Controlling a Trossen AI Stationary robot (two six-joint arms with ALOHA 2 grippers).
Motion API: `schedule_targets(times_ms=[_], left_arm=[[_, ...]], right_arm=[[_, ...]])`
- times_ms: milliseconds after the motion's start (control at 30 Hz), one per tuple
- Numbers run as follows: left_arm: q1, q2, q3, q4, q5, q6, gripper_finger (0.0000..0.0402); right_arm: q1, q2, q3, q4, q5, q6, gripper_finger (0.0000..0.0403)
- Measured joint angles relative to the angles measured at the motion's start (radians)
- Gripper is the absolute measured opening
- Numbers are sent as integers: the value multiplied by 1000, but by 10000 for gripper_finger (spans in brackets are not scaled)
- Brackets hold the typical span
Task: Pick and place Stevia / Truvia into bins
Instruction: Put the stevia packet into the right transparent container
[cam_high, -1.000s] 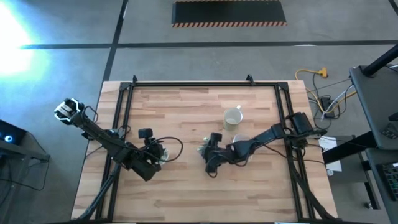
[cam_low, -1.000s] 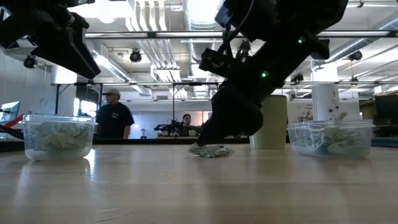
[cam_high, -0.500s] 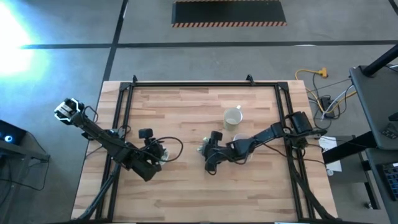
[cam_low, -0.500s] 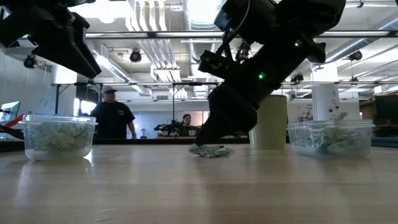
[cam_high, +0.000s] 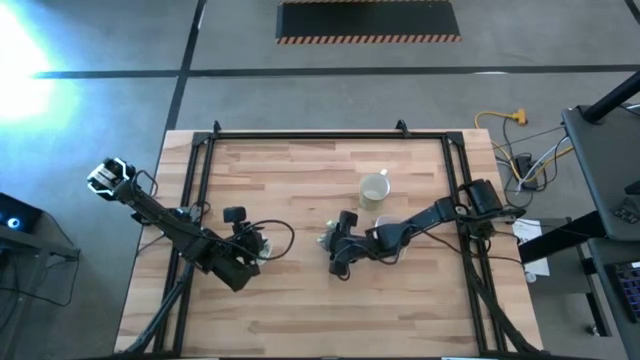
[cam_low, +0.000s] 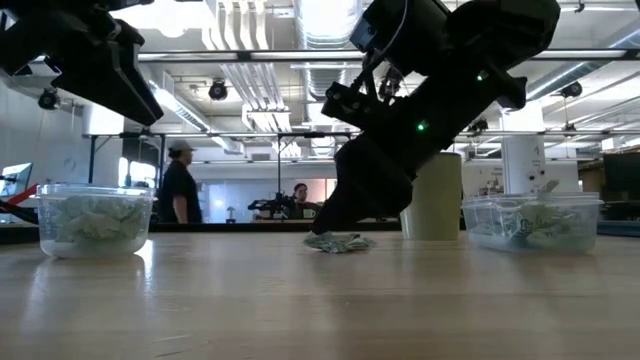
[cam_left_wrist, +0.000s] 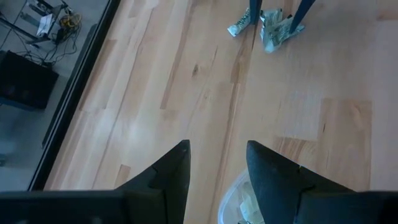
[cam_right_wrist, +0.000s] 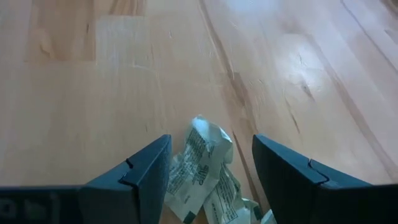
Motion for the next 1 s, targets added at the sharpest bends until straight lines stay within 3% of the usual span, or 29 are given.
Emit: schedule_targets(times_ms=[267,533,1000], left_arm=[[0,0,-1,-1,0,0,141],[0,0,-1,0,2,0,141],[0,0,-2,0,3,-1,141]], right_arm=[[-5,78,20,63,-29,-25,214],[-8,71,35,25,-34,-27,213],[4,43,65,-121,-33,-33,170]])
